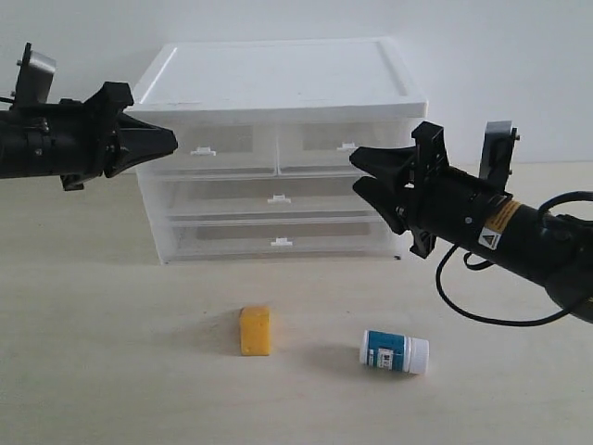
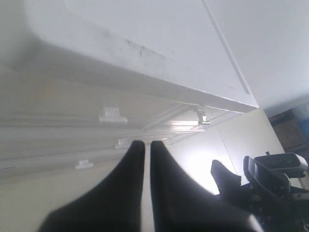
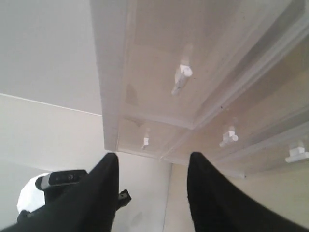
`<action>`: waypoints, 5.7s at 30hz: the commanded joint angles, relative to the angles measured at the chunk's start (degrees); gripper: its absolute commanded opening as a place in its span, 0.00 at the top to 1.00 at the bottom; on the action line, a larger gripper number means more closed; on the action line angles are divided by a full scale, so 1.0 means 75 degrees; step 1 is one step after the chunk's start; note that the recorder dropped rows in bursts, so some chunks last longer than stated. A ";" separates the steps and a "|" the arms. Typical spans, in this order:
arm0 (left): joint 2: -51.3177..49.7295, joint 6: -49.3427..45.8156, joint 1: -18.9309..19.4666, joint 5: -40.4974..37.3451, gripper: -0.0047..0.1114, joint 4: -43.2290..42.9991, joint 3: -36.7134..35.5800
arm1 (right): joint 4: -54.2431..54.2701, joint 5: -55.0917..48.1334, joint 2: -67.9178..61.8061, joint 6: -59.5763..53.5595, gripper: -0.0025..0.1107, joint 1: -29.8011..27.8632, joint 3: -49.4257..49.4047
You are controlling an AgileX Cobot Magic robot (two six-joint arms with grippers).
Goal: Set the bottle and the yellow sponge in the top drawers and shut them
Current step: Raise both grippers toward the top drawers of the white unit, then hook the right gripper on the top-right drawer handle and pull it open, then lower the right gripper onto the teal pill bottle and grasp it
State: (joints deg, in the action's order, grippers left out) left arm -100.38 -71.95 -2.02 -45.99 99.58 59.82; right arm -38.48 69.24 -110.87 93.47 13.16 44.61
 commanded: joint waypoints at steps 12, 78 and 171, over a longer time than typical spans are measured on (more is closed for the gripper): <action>-0.0007 0.0530 -0.0071 0.0941 0.93 0.0049 0.0362 | -0.0245 0.0097 0.0068 -0.0286 0.62 0.0001 0.0017; -0.1560 0.0741 -0.0071 0.0274 0.52 0.0049 0.1668 | 0.0798 -0.0899 -0.1162 0.0112 0.62 0.0370 0.2085; -0.1560 0.0560 -0.0071 0.0157 0.52 0.0049 0.1668 | -0.6251 -0.5496 0.1031 -0.3563 0.48 0.0378 -0.0523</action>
State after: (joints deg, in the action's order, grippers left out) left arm -111.94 -66.42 -2.69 -48.40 95.75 71.14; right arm -85.81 27.31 -101.68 68.67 16.01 40.54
